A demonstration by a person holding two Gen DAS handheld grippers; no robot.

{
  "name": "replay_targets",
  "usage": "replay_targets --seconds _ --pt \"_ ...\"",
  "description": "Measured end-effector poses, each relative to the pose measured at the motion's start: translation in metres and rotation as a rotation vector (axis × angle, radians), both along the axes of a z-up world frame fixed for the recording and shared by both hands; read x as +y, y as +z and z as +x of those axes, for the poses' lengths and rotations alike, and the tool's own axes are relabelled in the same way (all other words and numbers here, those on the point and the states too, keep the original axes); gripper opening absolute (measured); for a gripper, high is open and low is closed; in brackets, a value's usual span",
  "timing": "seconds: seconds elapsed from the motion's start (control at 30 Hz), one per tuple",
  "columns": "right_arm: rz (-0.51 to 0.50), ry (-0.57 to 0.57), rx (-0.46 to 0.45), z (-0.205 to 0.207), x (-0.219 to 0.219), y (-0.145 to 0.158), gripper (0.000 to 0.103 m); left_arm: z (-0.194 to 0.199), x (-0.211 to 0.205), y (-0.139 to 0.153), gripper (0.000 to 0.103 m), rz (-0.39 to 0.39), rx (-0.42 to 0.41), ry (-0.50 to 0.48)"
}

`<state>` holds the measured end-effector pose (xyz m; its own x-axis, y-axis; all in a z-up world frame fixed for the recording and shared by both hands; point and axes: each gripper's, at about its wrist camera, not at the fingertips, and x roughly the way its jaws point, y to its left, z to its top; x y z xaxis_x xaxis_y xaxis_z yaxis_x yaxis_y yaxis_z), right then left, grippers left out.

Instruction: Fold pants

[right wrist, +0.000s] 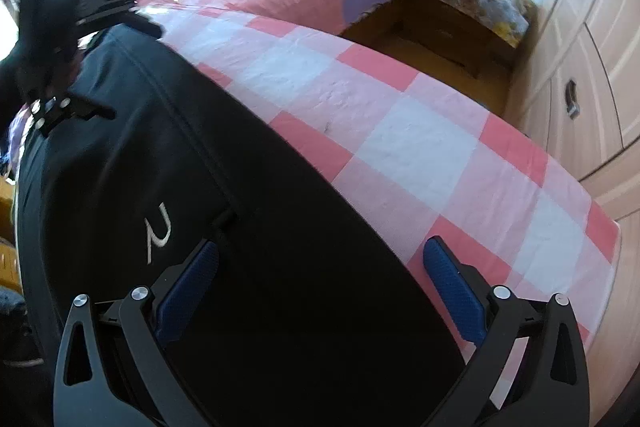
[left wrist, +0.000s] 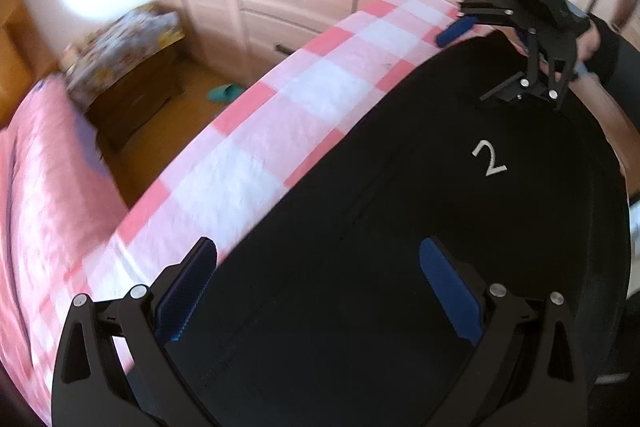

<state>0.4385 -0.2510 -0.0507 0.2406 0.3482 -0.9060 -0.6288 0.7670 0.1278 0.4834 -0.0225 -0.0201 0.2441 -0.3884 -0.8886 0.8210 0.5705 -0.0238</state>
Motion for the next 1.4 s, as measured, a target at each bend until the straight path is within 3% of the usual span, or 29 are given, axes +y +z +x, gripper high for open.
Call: replay_targets --seconds 0.03,0.1,0.13,0.17,0.3,0.33,0.37,0.53,0.57,0.6,0.67,0.77,0.93,1.1,1.27,1.4 --pt "0.005 0.015 -0.004 -0.002 -0.002 0.001 0.098 0.003 -0.002 0.000 0.101 -0.005 0.008 -0.020" --pt "0.023 0.026 -0.007 -0.005 -0.005 0.004 0.085 0.010 -0.004 -0.003 0.098 -0.014 0.035 -0.065" --pt "0.050 0.038 -0.014 -0.008 -0.006 0.008 0.059 0.013 -0.006 -0.004 0.097 -0.012 0.044 -0.084" --pt "0.068 0.048 -0.015 -0.009 -0.007 0.011 0.044 0.015 -0.007 -0.004 0.093 -0.011 0.048 -0.096" --pt "0.047 0.078 -0.062 -0.021 -0.007 0.017 0.028 0.029 -0.007 -0.008 0.092 -0.011 0.085 -0.131" --pt "0.048 0.088 -0.093 -0.027 -0.006 0.022 0.014 0.032 -0.004 -0.009 0.092 -0.015 0.102 -0.133" --pt "0.036 0.091 -0.136 -0.031 -0.003 0.026 0.009 0.036 -0.002 -0.011 0.092 -0.019 0.123 -0.130" --pt "0.000 0.080 -0.329 -0.070 0.002 0.061 0.009 0.034 0.007 -0.020 0.090 -0.030 0.176 -0.148" --pt "-0.005 0.077 -0.355 -0.077 0.003 0.066 0.009 0.034 0.008 -0.019 0.083 -0.043 0.184 -0.143" --pt "-0.012 0.074 -0.387 -0.087 0.005 0.073 0.009 0.034 0.010 -0.018 0.062 -0.050 0.184 -0.136" --pt "-0.013 0.072 -0.416 -0.098 0.007 0.082 0.009 0.032 0.016 -0.016 0.033 -0.076 0.214 -0.121" --pt "-0.047 0.068 -0.468 -0.117 0.015 0.094 0.009 0.014 0.022 -0.001 0.020 -0.076 0.147 -0.115" --pt "-0.086 0.010 -0.546 -0.145 0.018 0.113 0.009 -0.039 0.036 0.061 0.017 -0.110 -0.069 -0.049" --pt "-0.039 -0.003 -0.660 -0.208 0.018 0.148 0.009 -0.152 0.046 0.117 0.014 -0.085 -0.339 -0.043" --pt "-0.005 0.008 -0.712 -0.298 0.016 0.153 0.009 -0.271 0.051 0.126 0.012 -0.067 -0.473 -0.048" --pt "-0.006 0.002 -0.697 -0.353 0.018 0.131 0.009 -0.338 0.048 0.100 0.012 -0.029 -0.504 -0.051"
